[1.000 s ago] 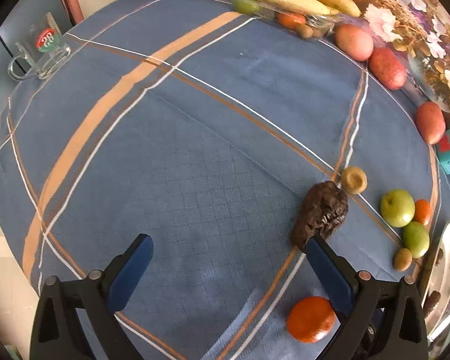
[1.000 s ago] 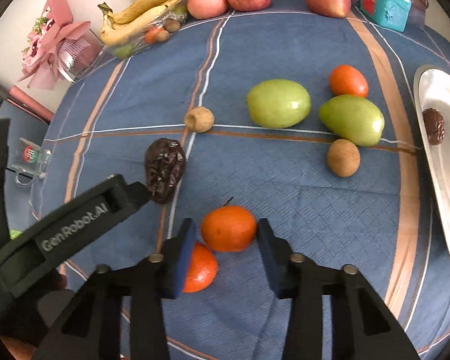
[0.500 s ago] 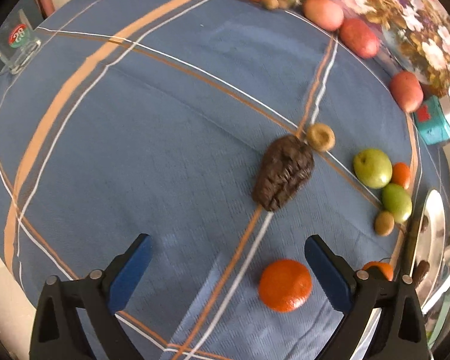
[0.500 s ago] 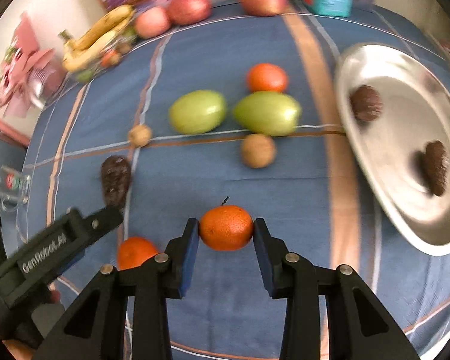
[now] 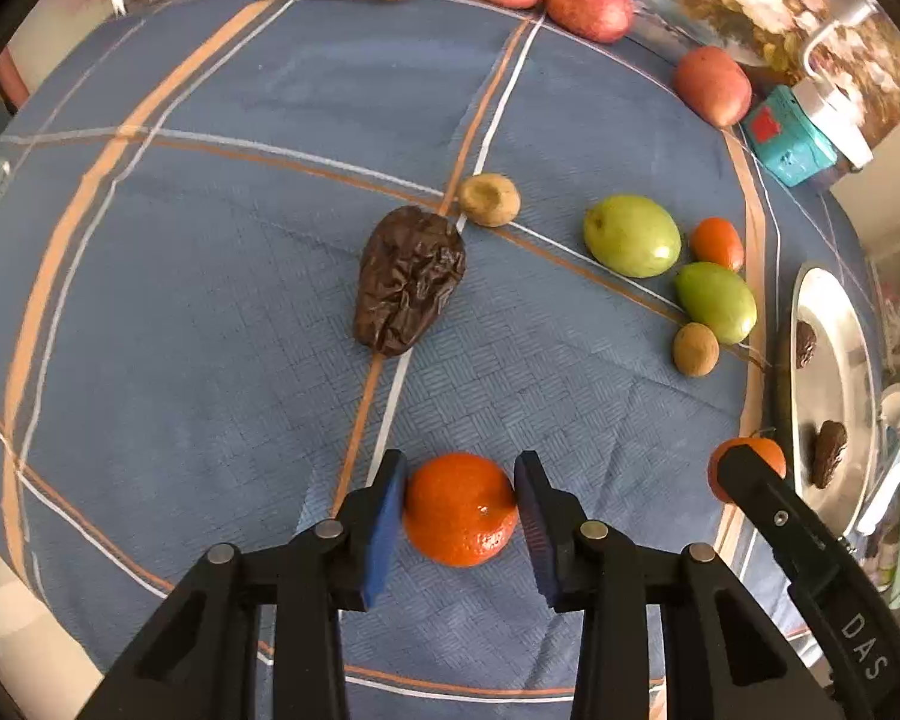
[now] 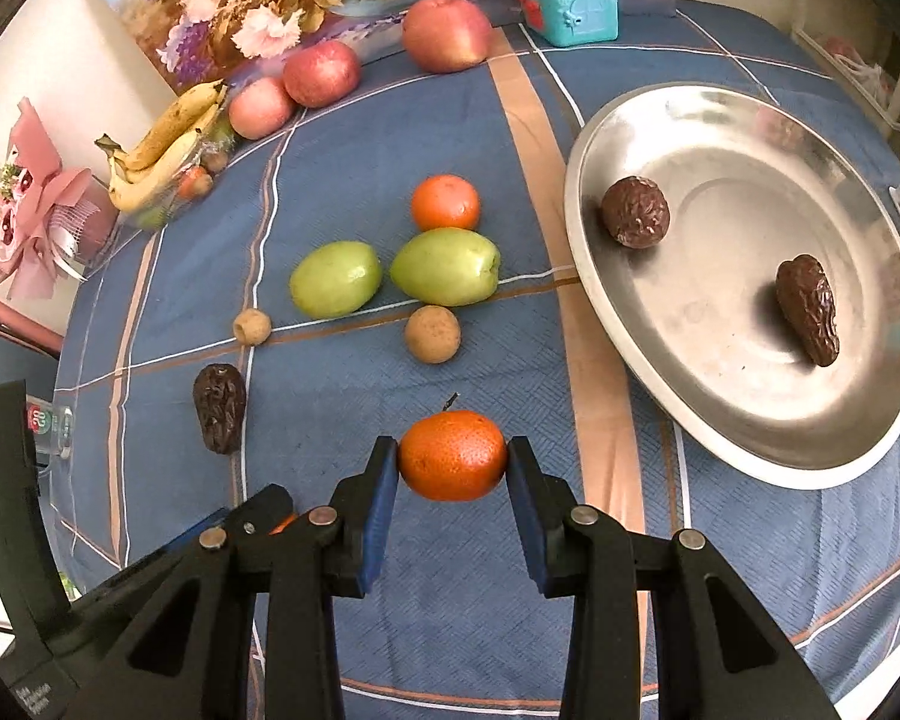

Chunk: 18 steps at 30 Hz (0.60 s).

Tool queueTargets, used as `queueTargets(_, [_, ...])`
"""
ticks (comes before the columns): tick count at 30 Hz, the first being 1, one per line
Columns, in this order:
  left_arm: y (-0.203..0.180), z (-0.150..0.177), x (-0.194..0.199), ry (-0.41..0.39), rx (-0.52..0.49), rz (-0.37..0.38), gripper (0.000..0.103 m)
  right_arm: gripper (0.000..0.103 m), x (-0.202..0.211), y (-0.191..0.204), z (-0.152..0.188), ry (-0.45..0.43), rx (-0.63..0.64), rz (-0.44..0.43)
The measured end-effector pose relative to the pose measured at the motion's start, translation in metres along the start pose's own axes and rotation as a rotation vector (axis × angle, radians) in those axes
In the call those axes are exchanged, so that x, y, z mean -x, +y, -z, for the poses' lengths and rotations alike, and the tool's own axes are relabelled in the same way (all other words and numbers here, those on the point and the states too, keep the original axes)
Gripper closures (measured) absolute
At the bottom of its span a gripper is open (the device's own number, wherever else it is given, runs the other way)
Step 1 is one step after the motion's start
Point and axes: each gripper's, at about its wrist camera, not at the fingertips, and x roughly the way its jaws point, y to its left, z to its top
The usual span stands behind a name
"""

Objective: Organize fruits
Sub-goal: 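Grasp a tangerine with the right tool while the left tool grasps another tangerine, then carry both tangerines over the steel plate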

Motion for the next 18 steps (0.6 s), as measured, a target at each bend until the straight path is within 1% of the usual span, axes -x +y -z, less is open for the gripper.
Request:
queueTargets(2, [-0.005,-0.001,0.002,-0.011,-0.006,0.005,0.064,0.065,0.0,0.001,-0.001,-0.004,0.0,-0.003])
queueTargets(6, [-0.009,-0.01,0.015,-0.049,0.024,0.037,0.064,0.065,0.003,0.001,-0.004,-0.015,-0.007,-0.006])
queueTargets(9, [-0.008,-0.018,0.021,-0.084,0.031,0.052,0.064,0.065,0.008,-0.001,-0.007,-0.039,-0.007,0.011])
queueTargets(11, [-0.014,-0.021,0.027,-0.105,0.027,0.057,0.064,0.065,0.011,-0.004,-0.012,-0.058,-0.011,0.02])
queueTargets(15, [-0.032,-0.032,0.033,-0.126,-0.018,0.08,0.064,0.065,0.02,-0.009,-0.021,-0.107,-0.018,0.064])
queueTargets(18, [-0.047,-0.04,0.031,-0.129,-0.065,0.1,0.064,0.065,0.027,-0.016,-0.031,-0.135,-0.035,0.069])
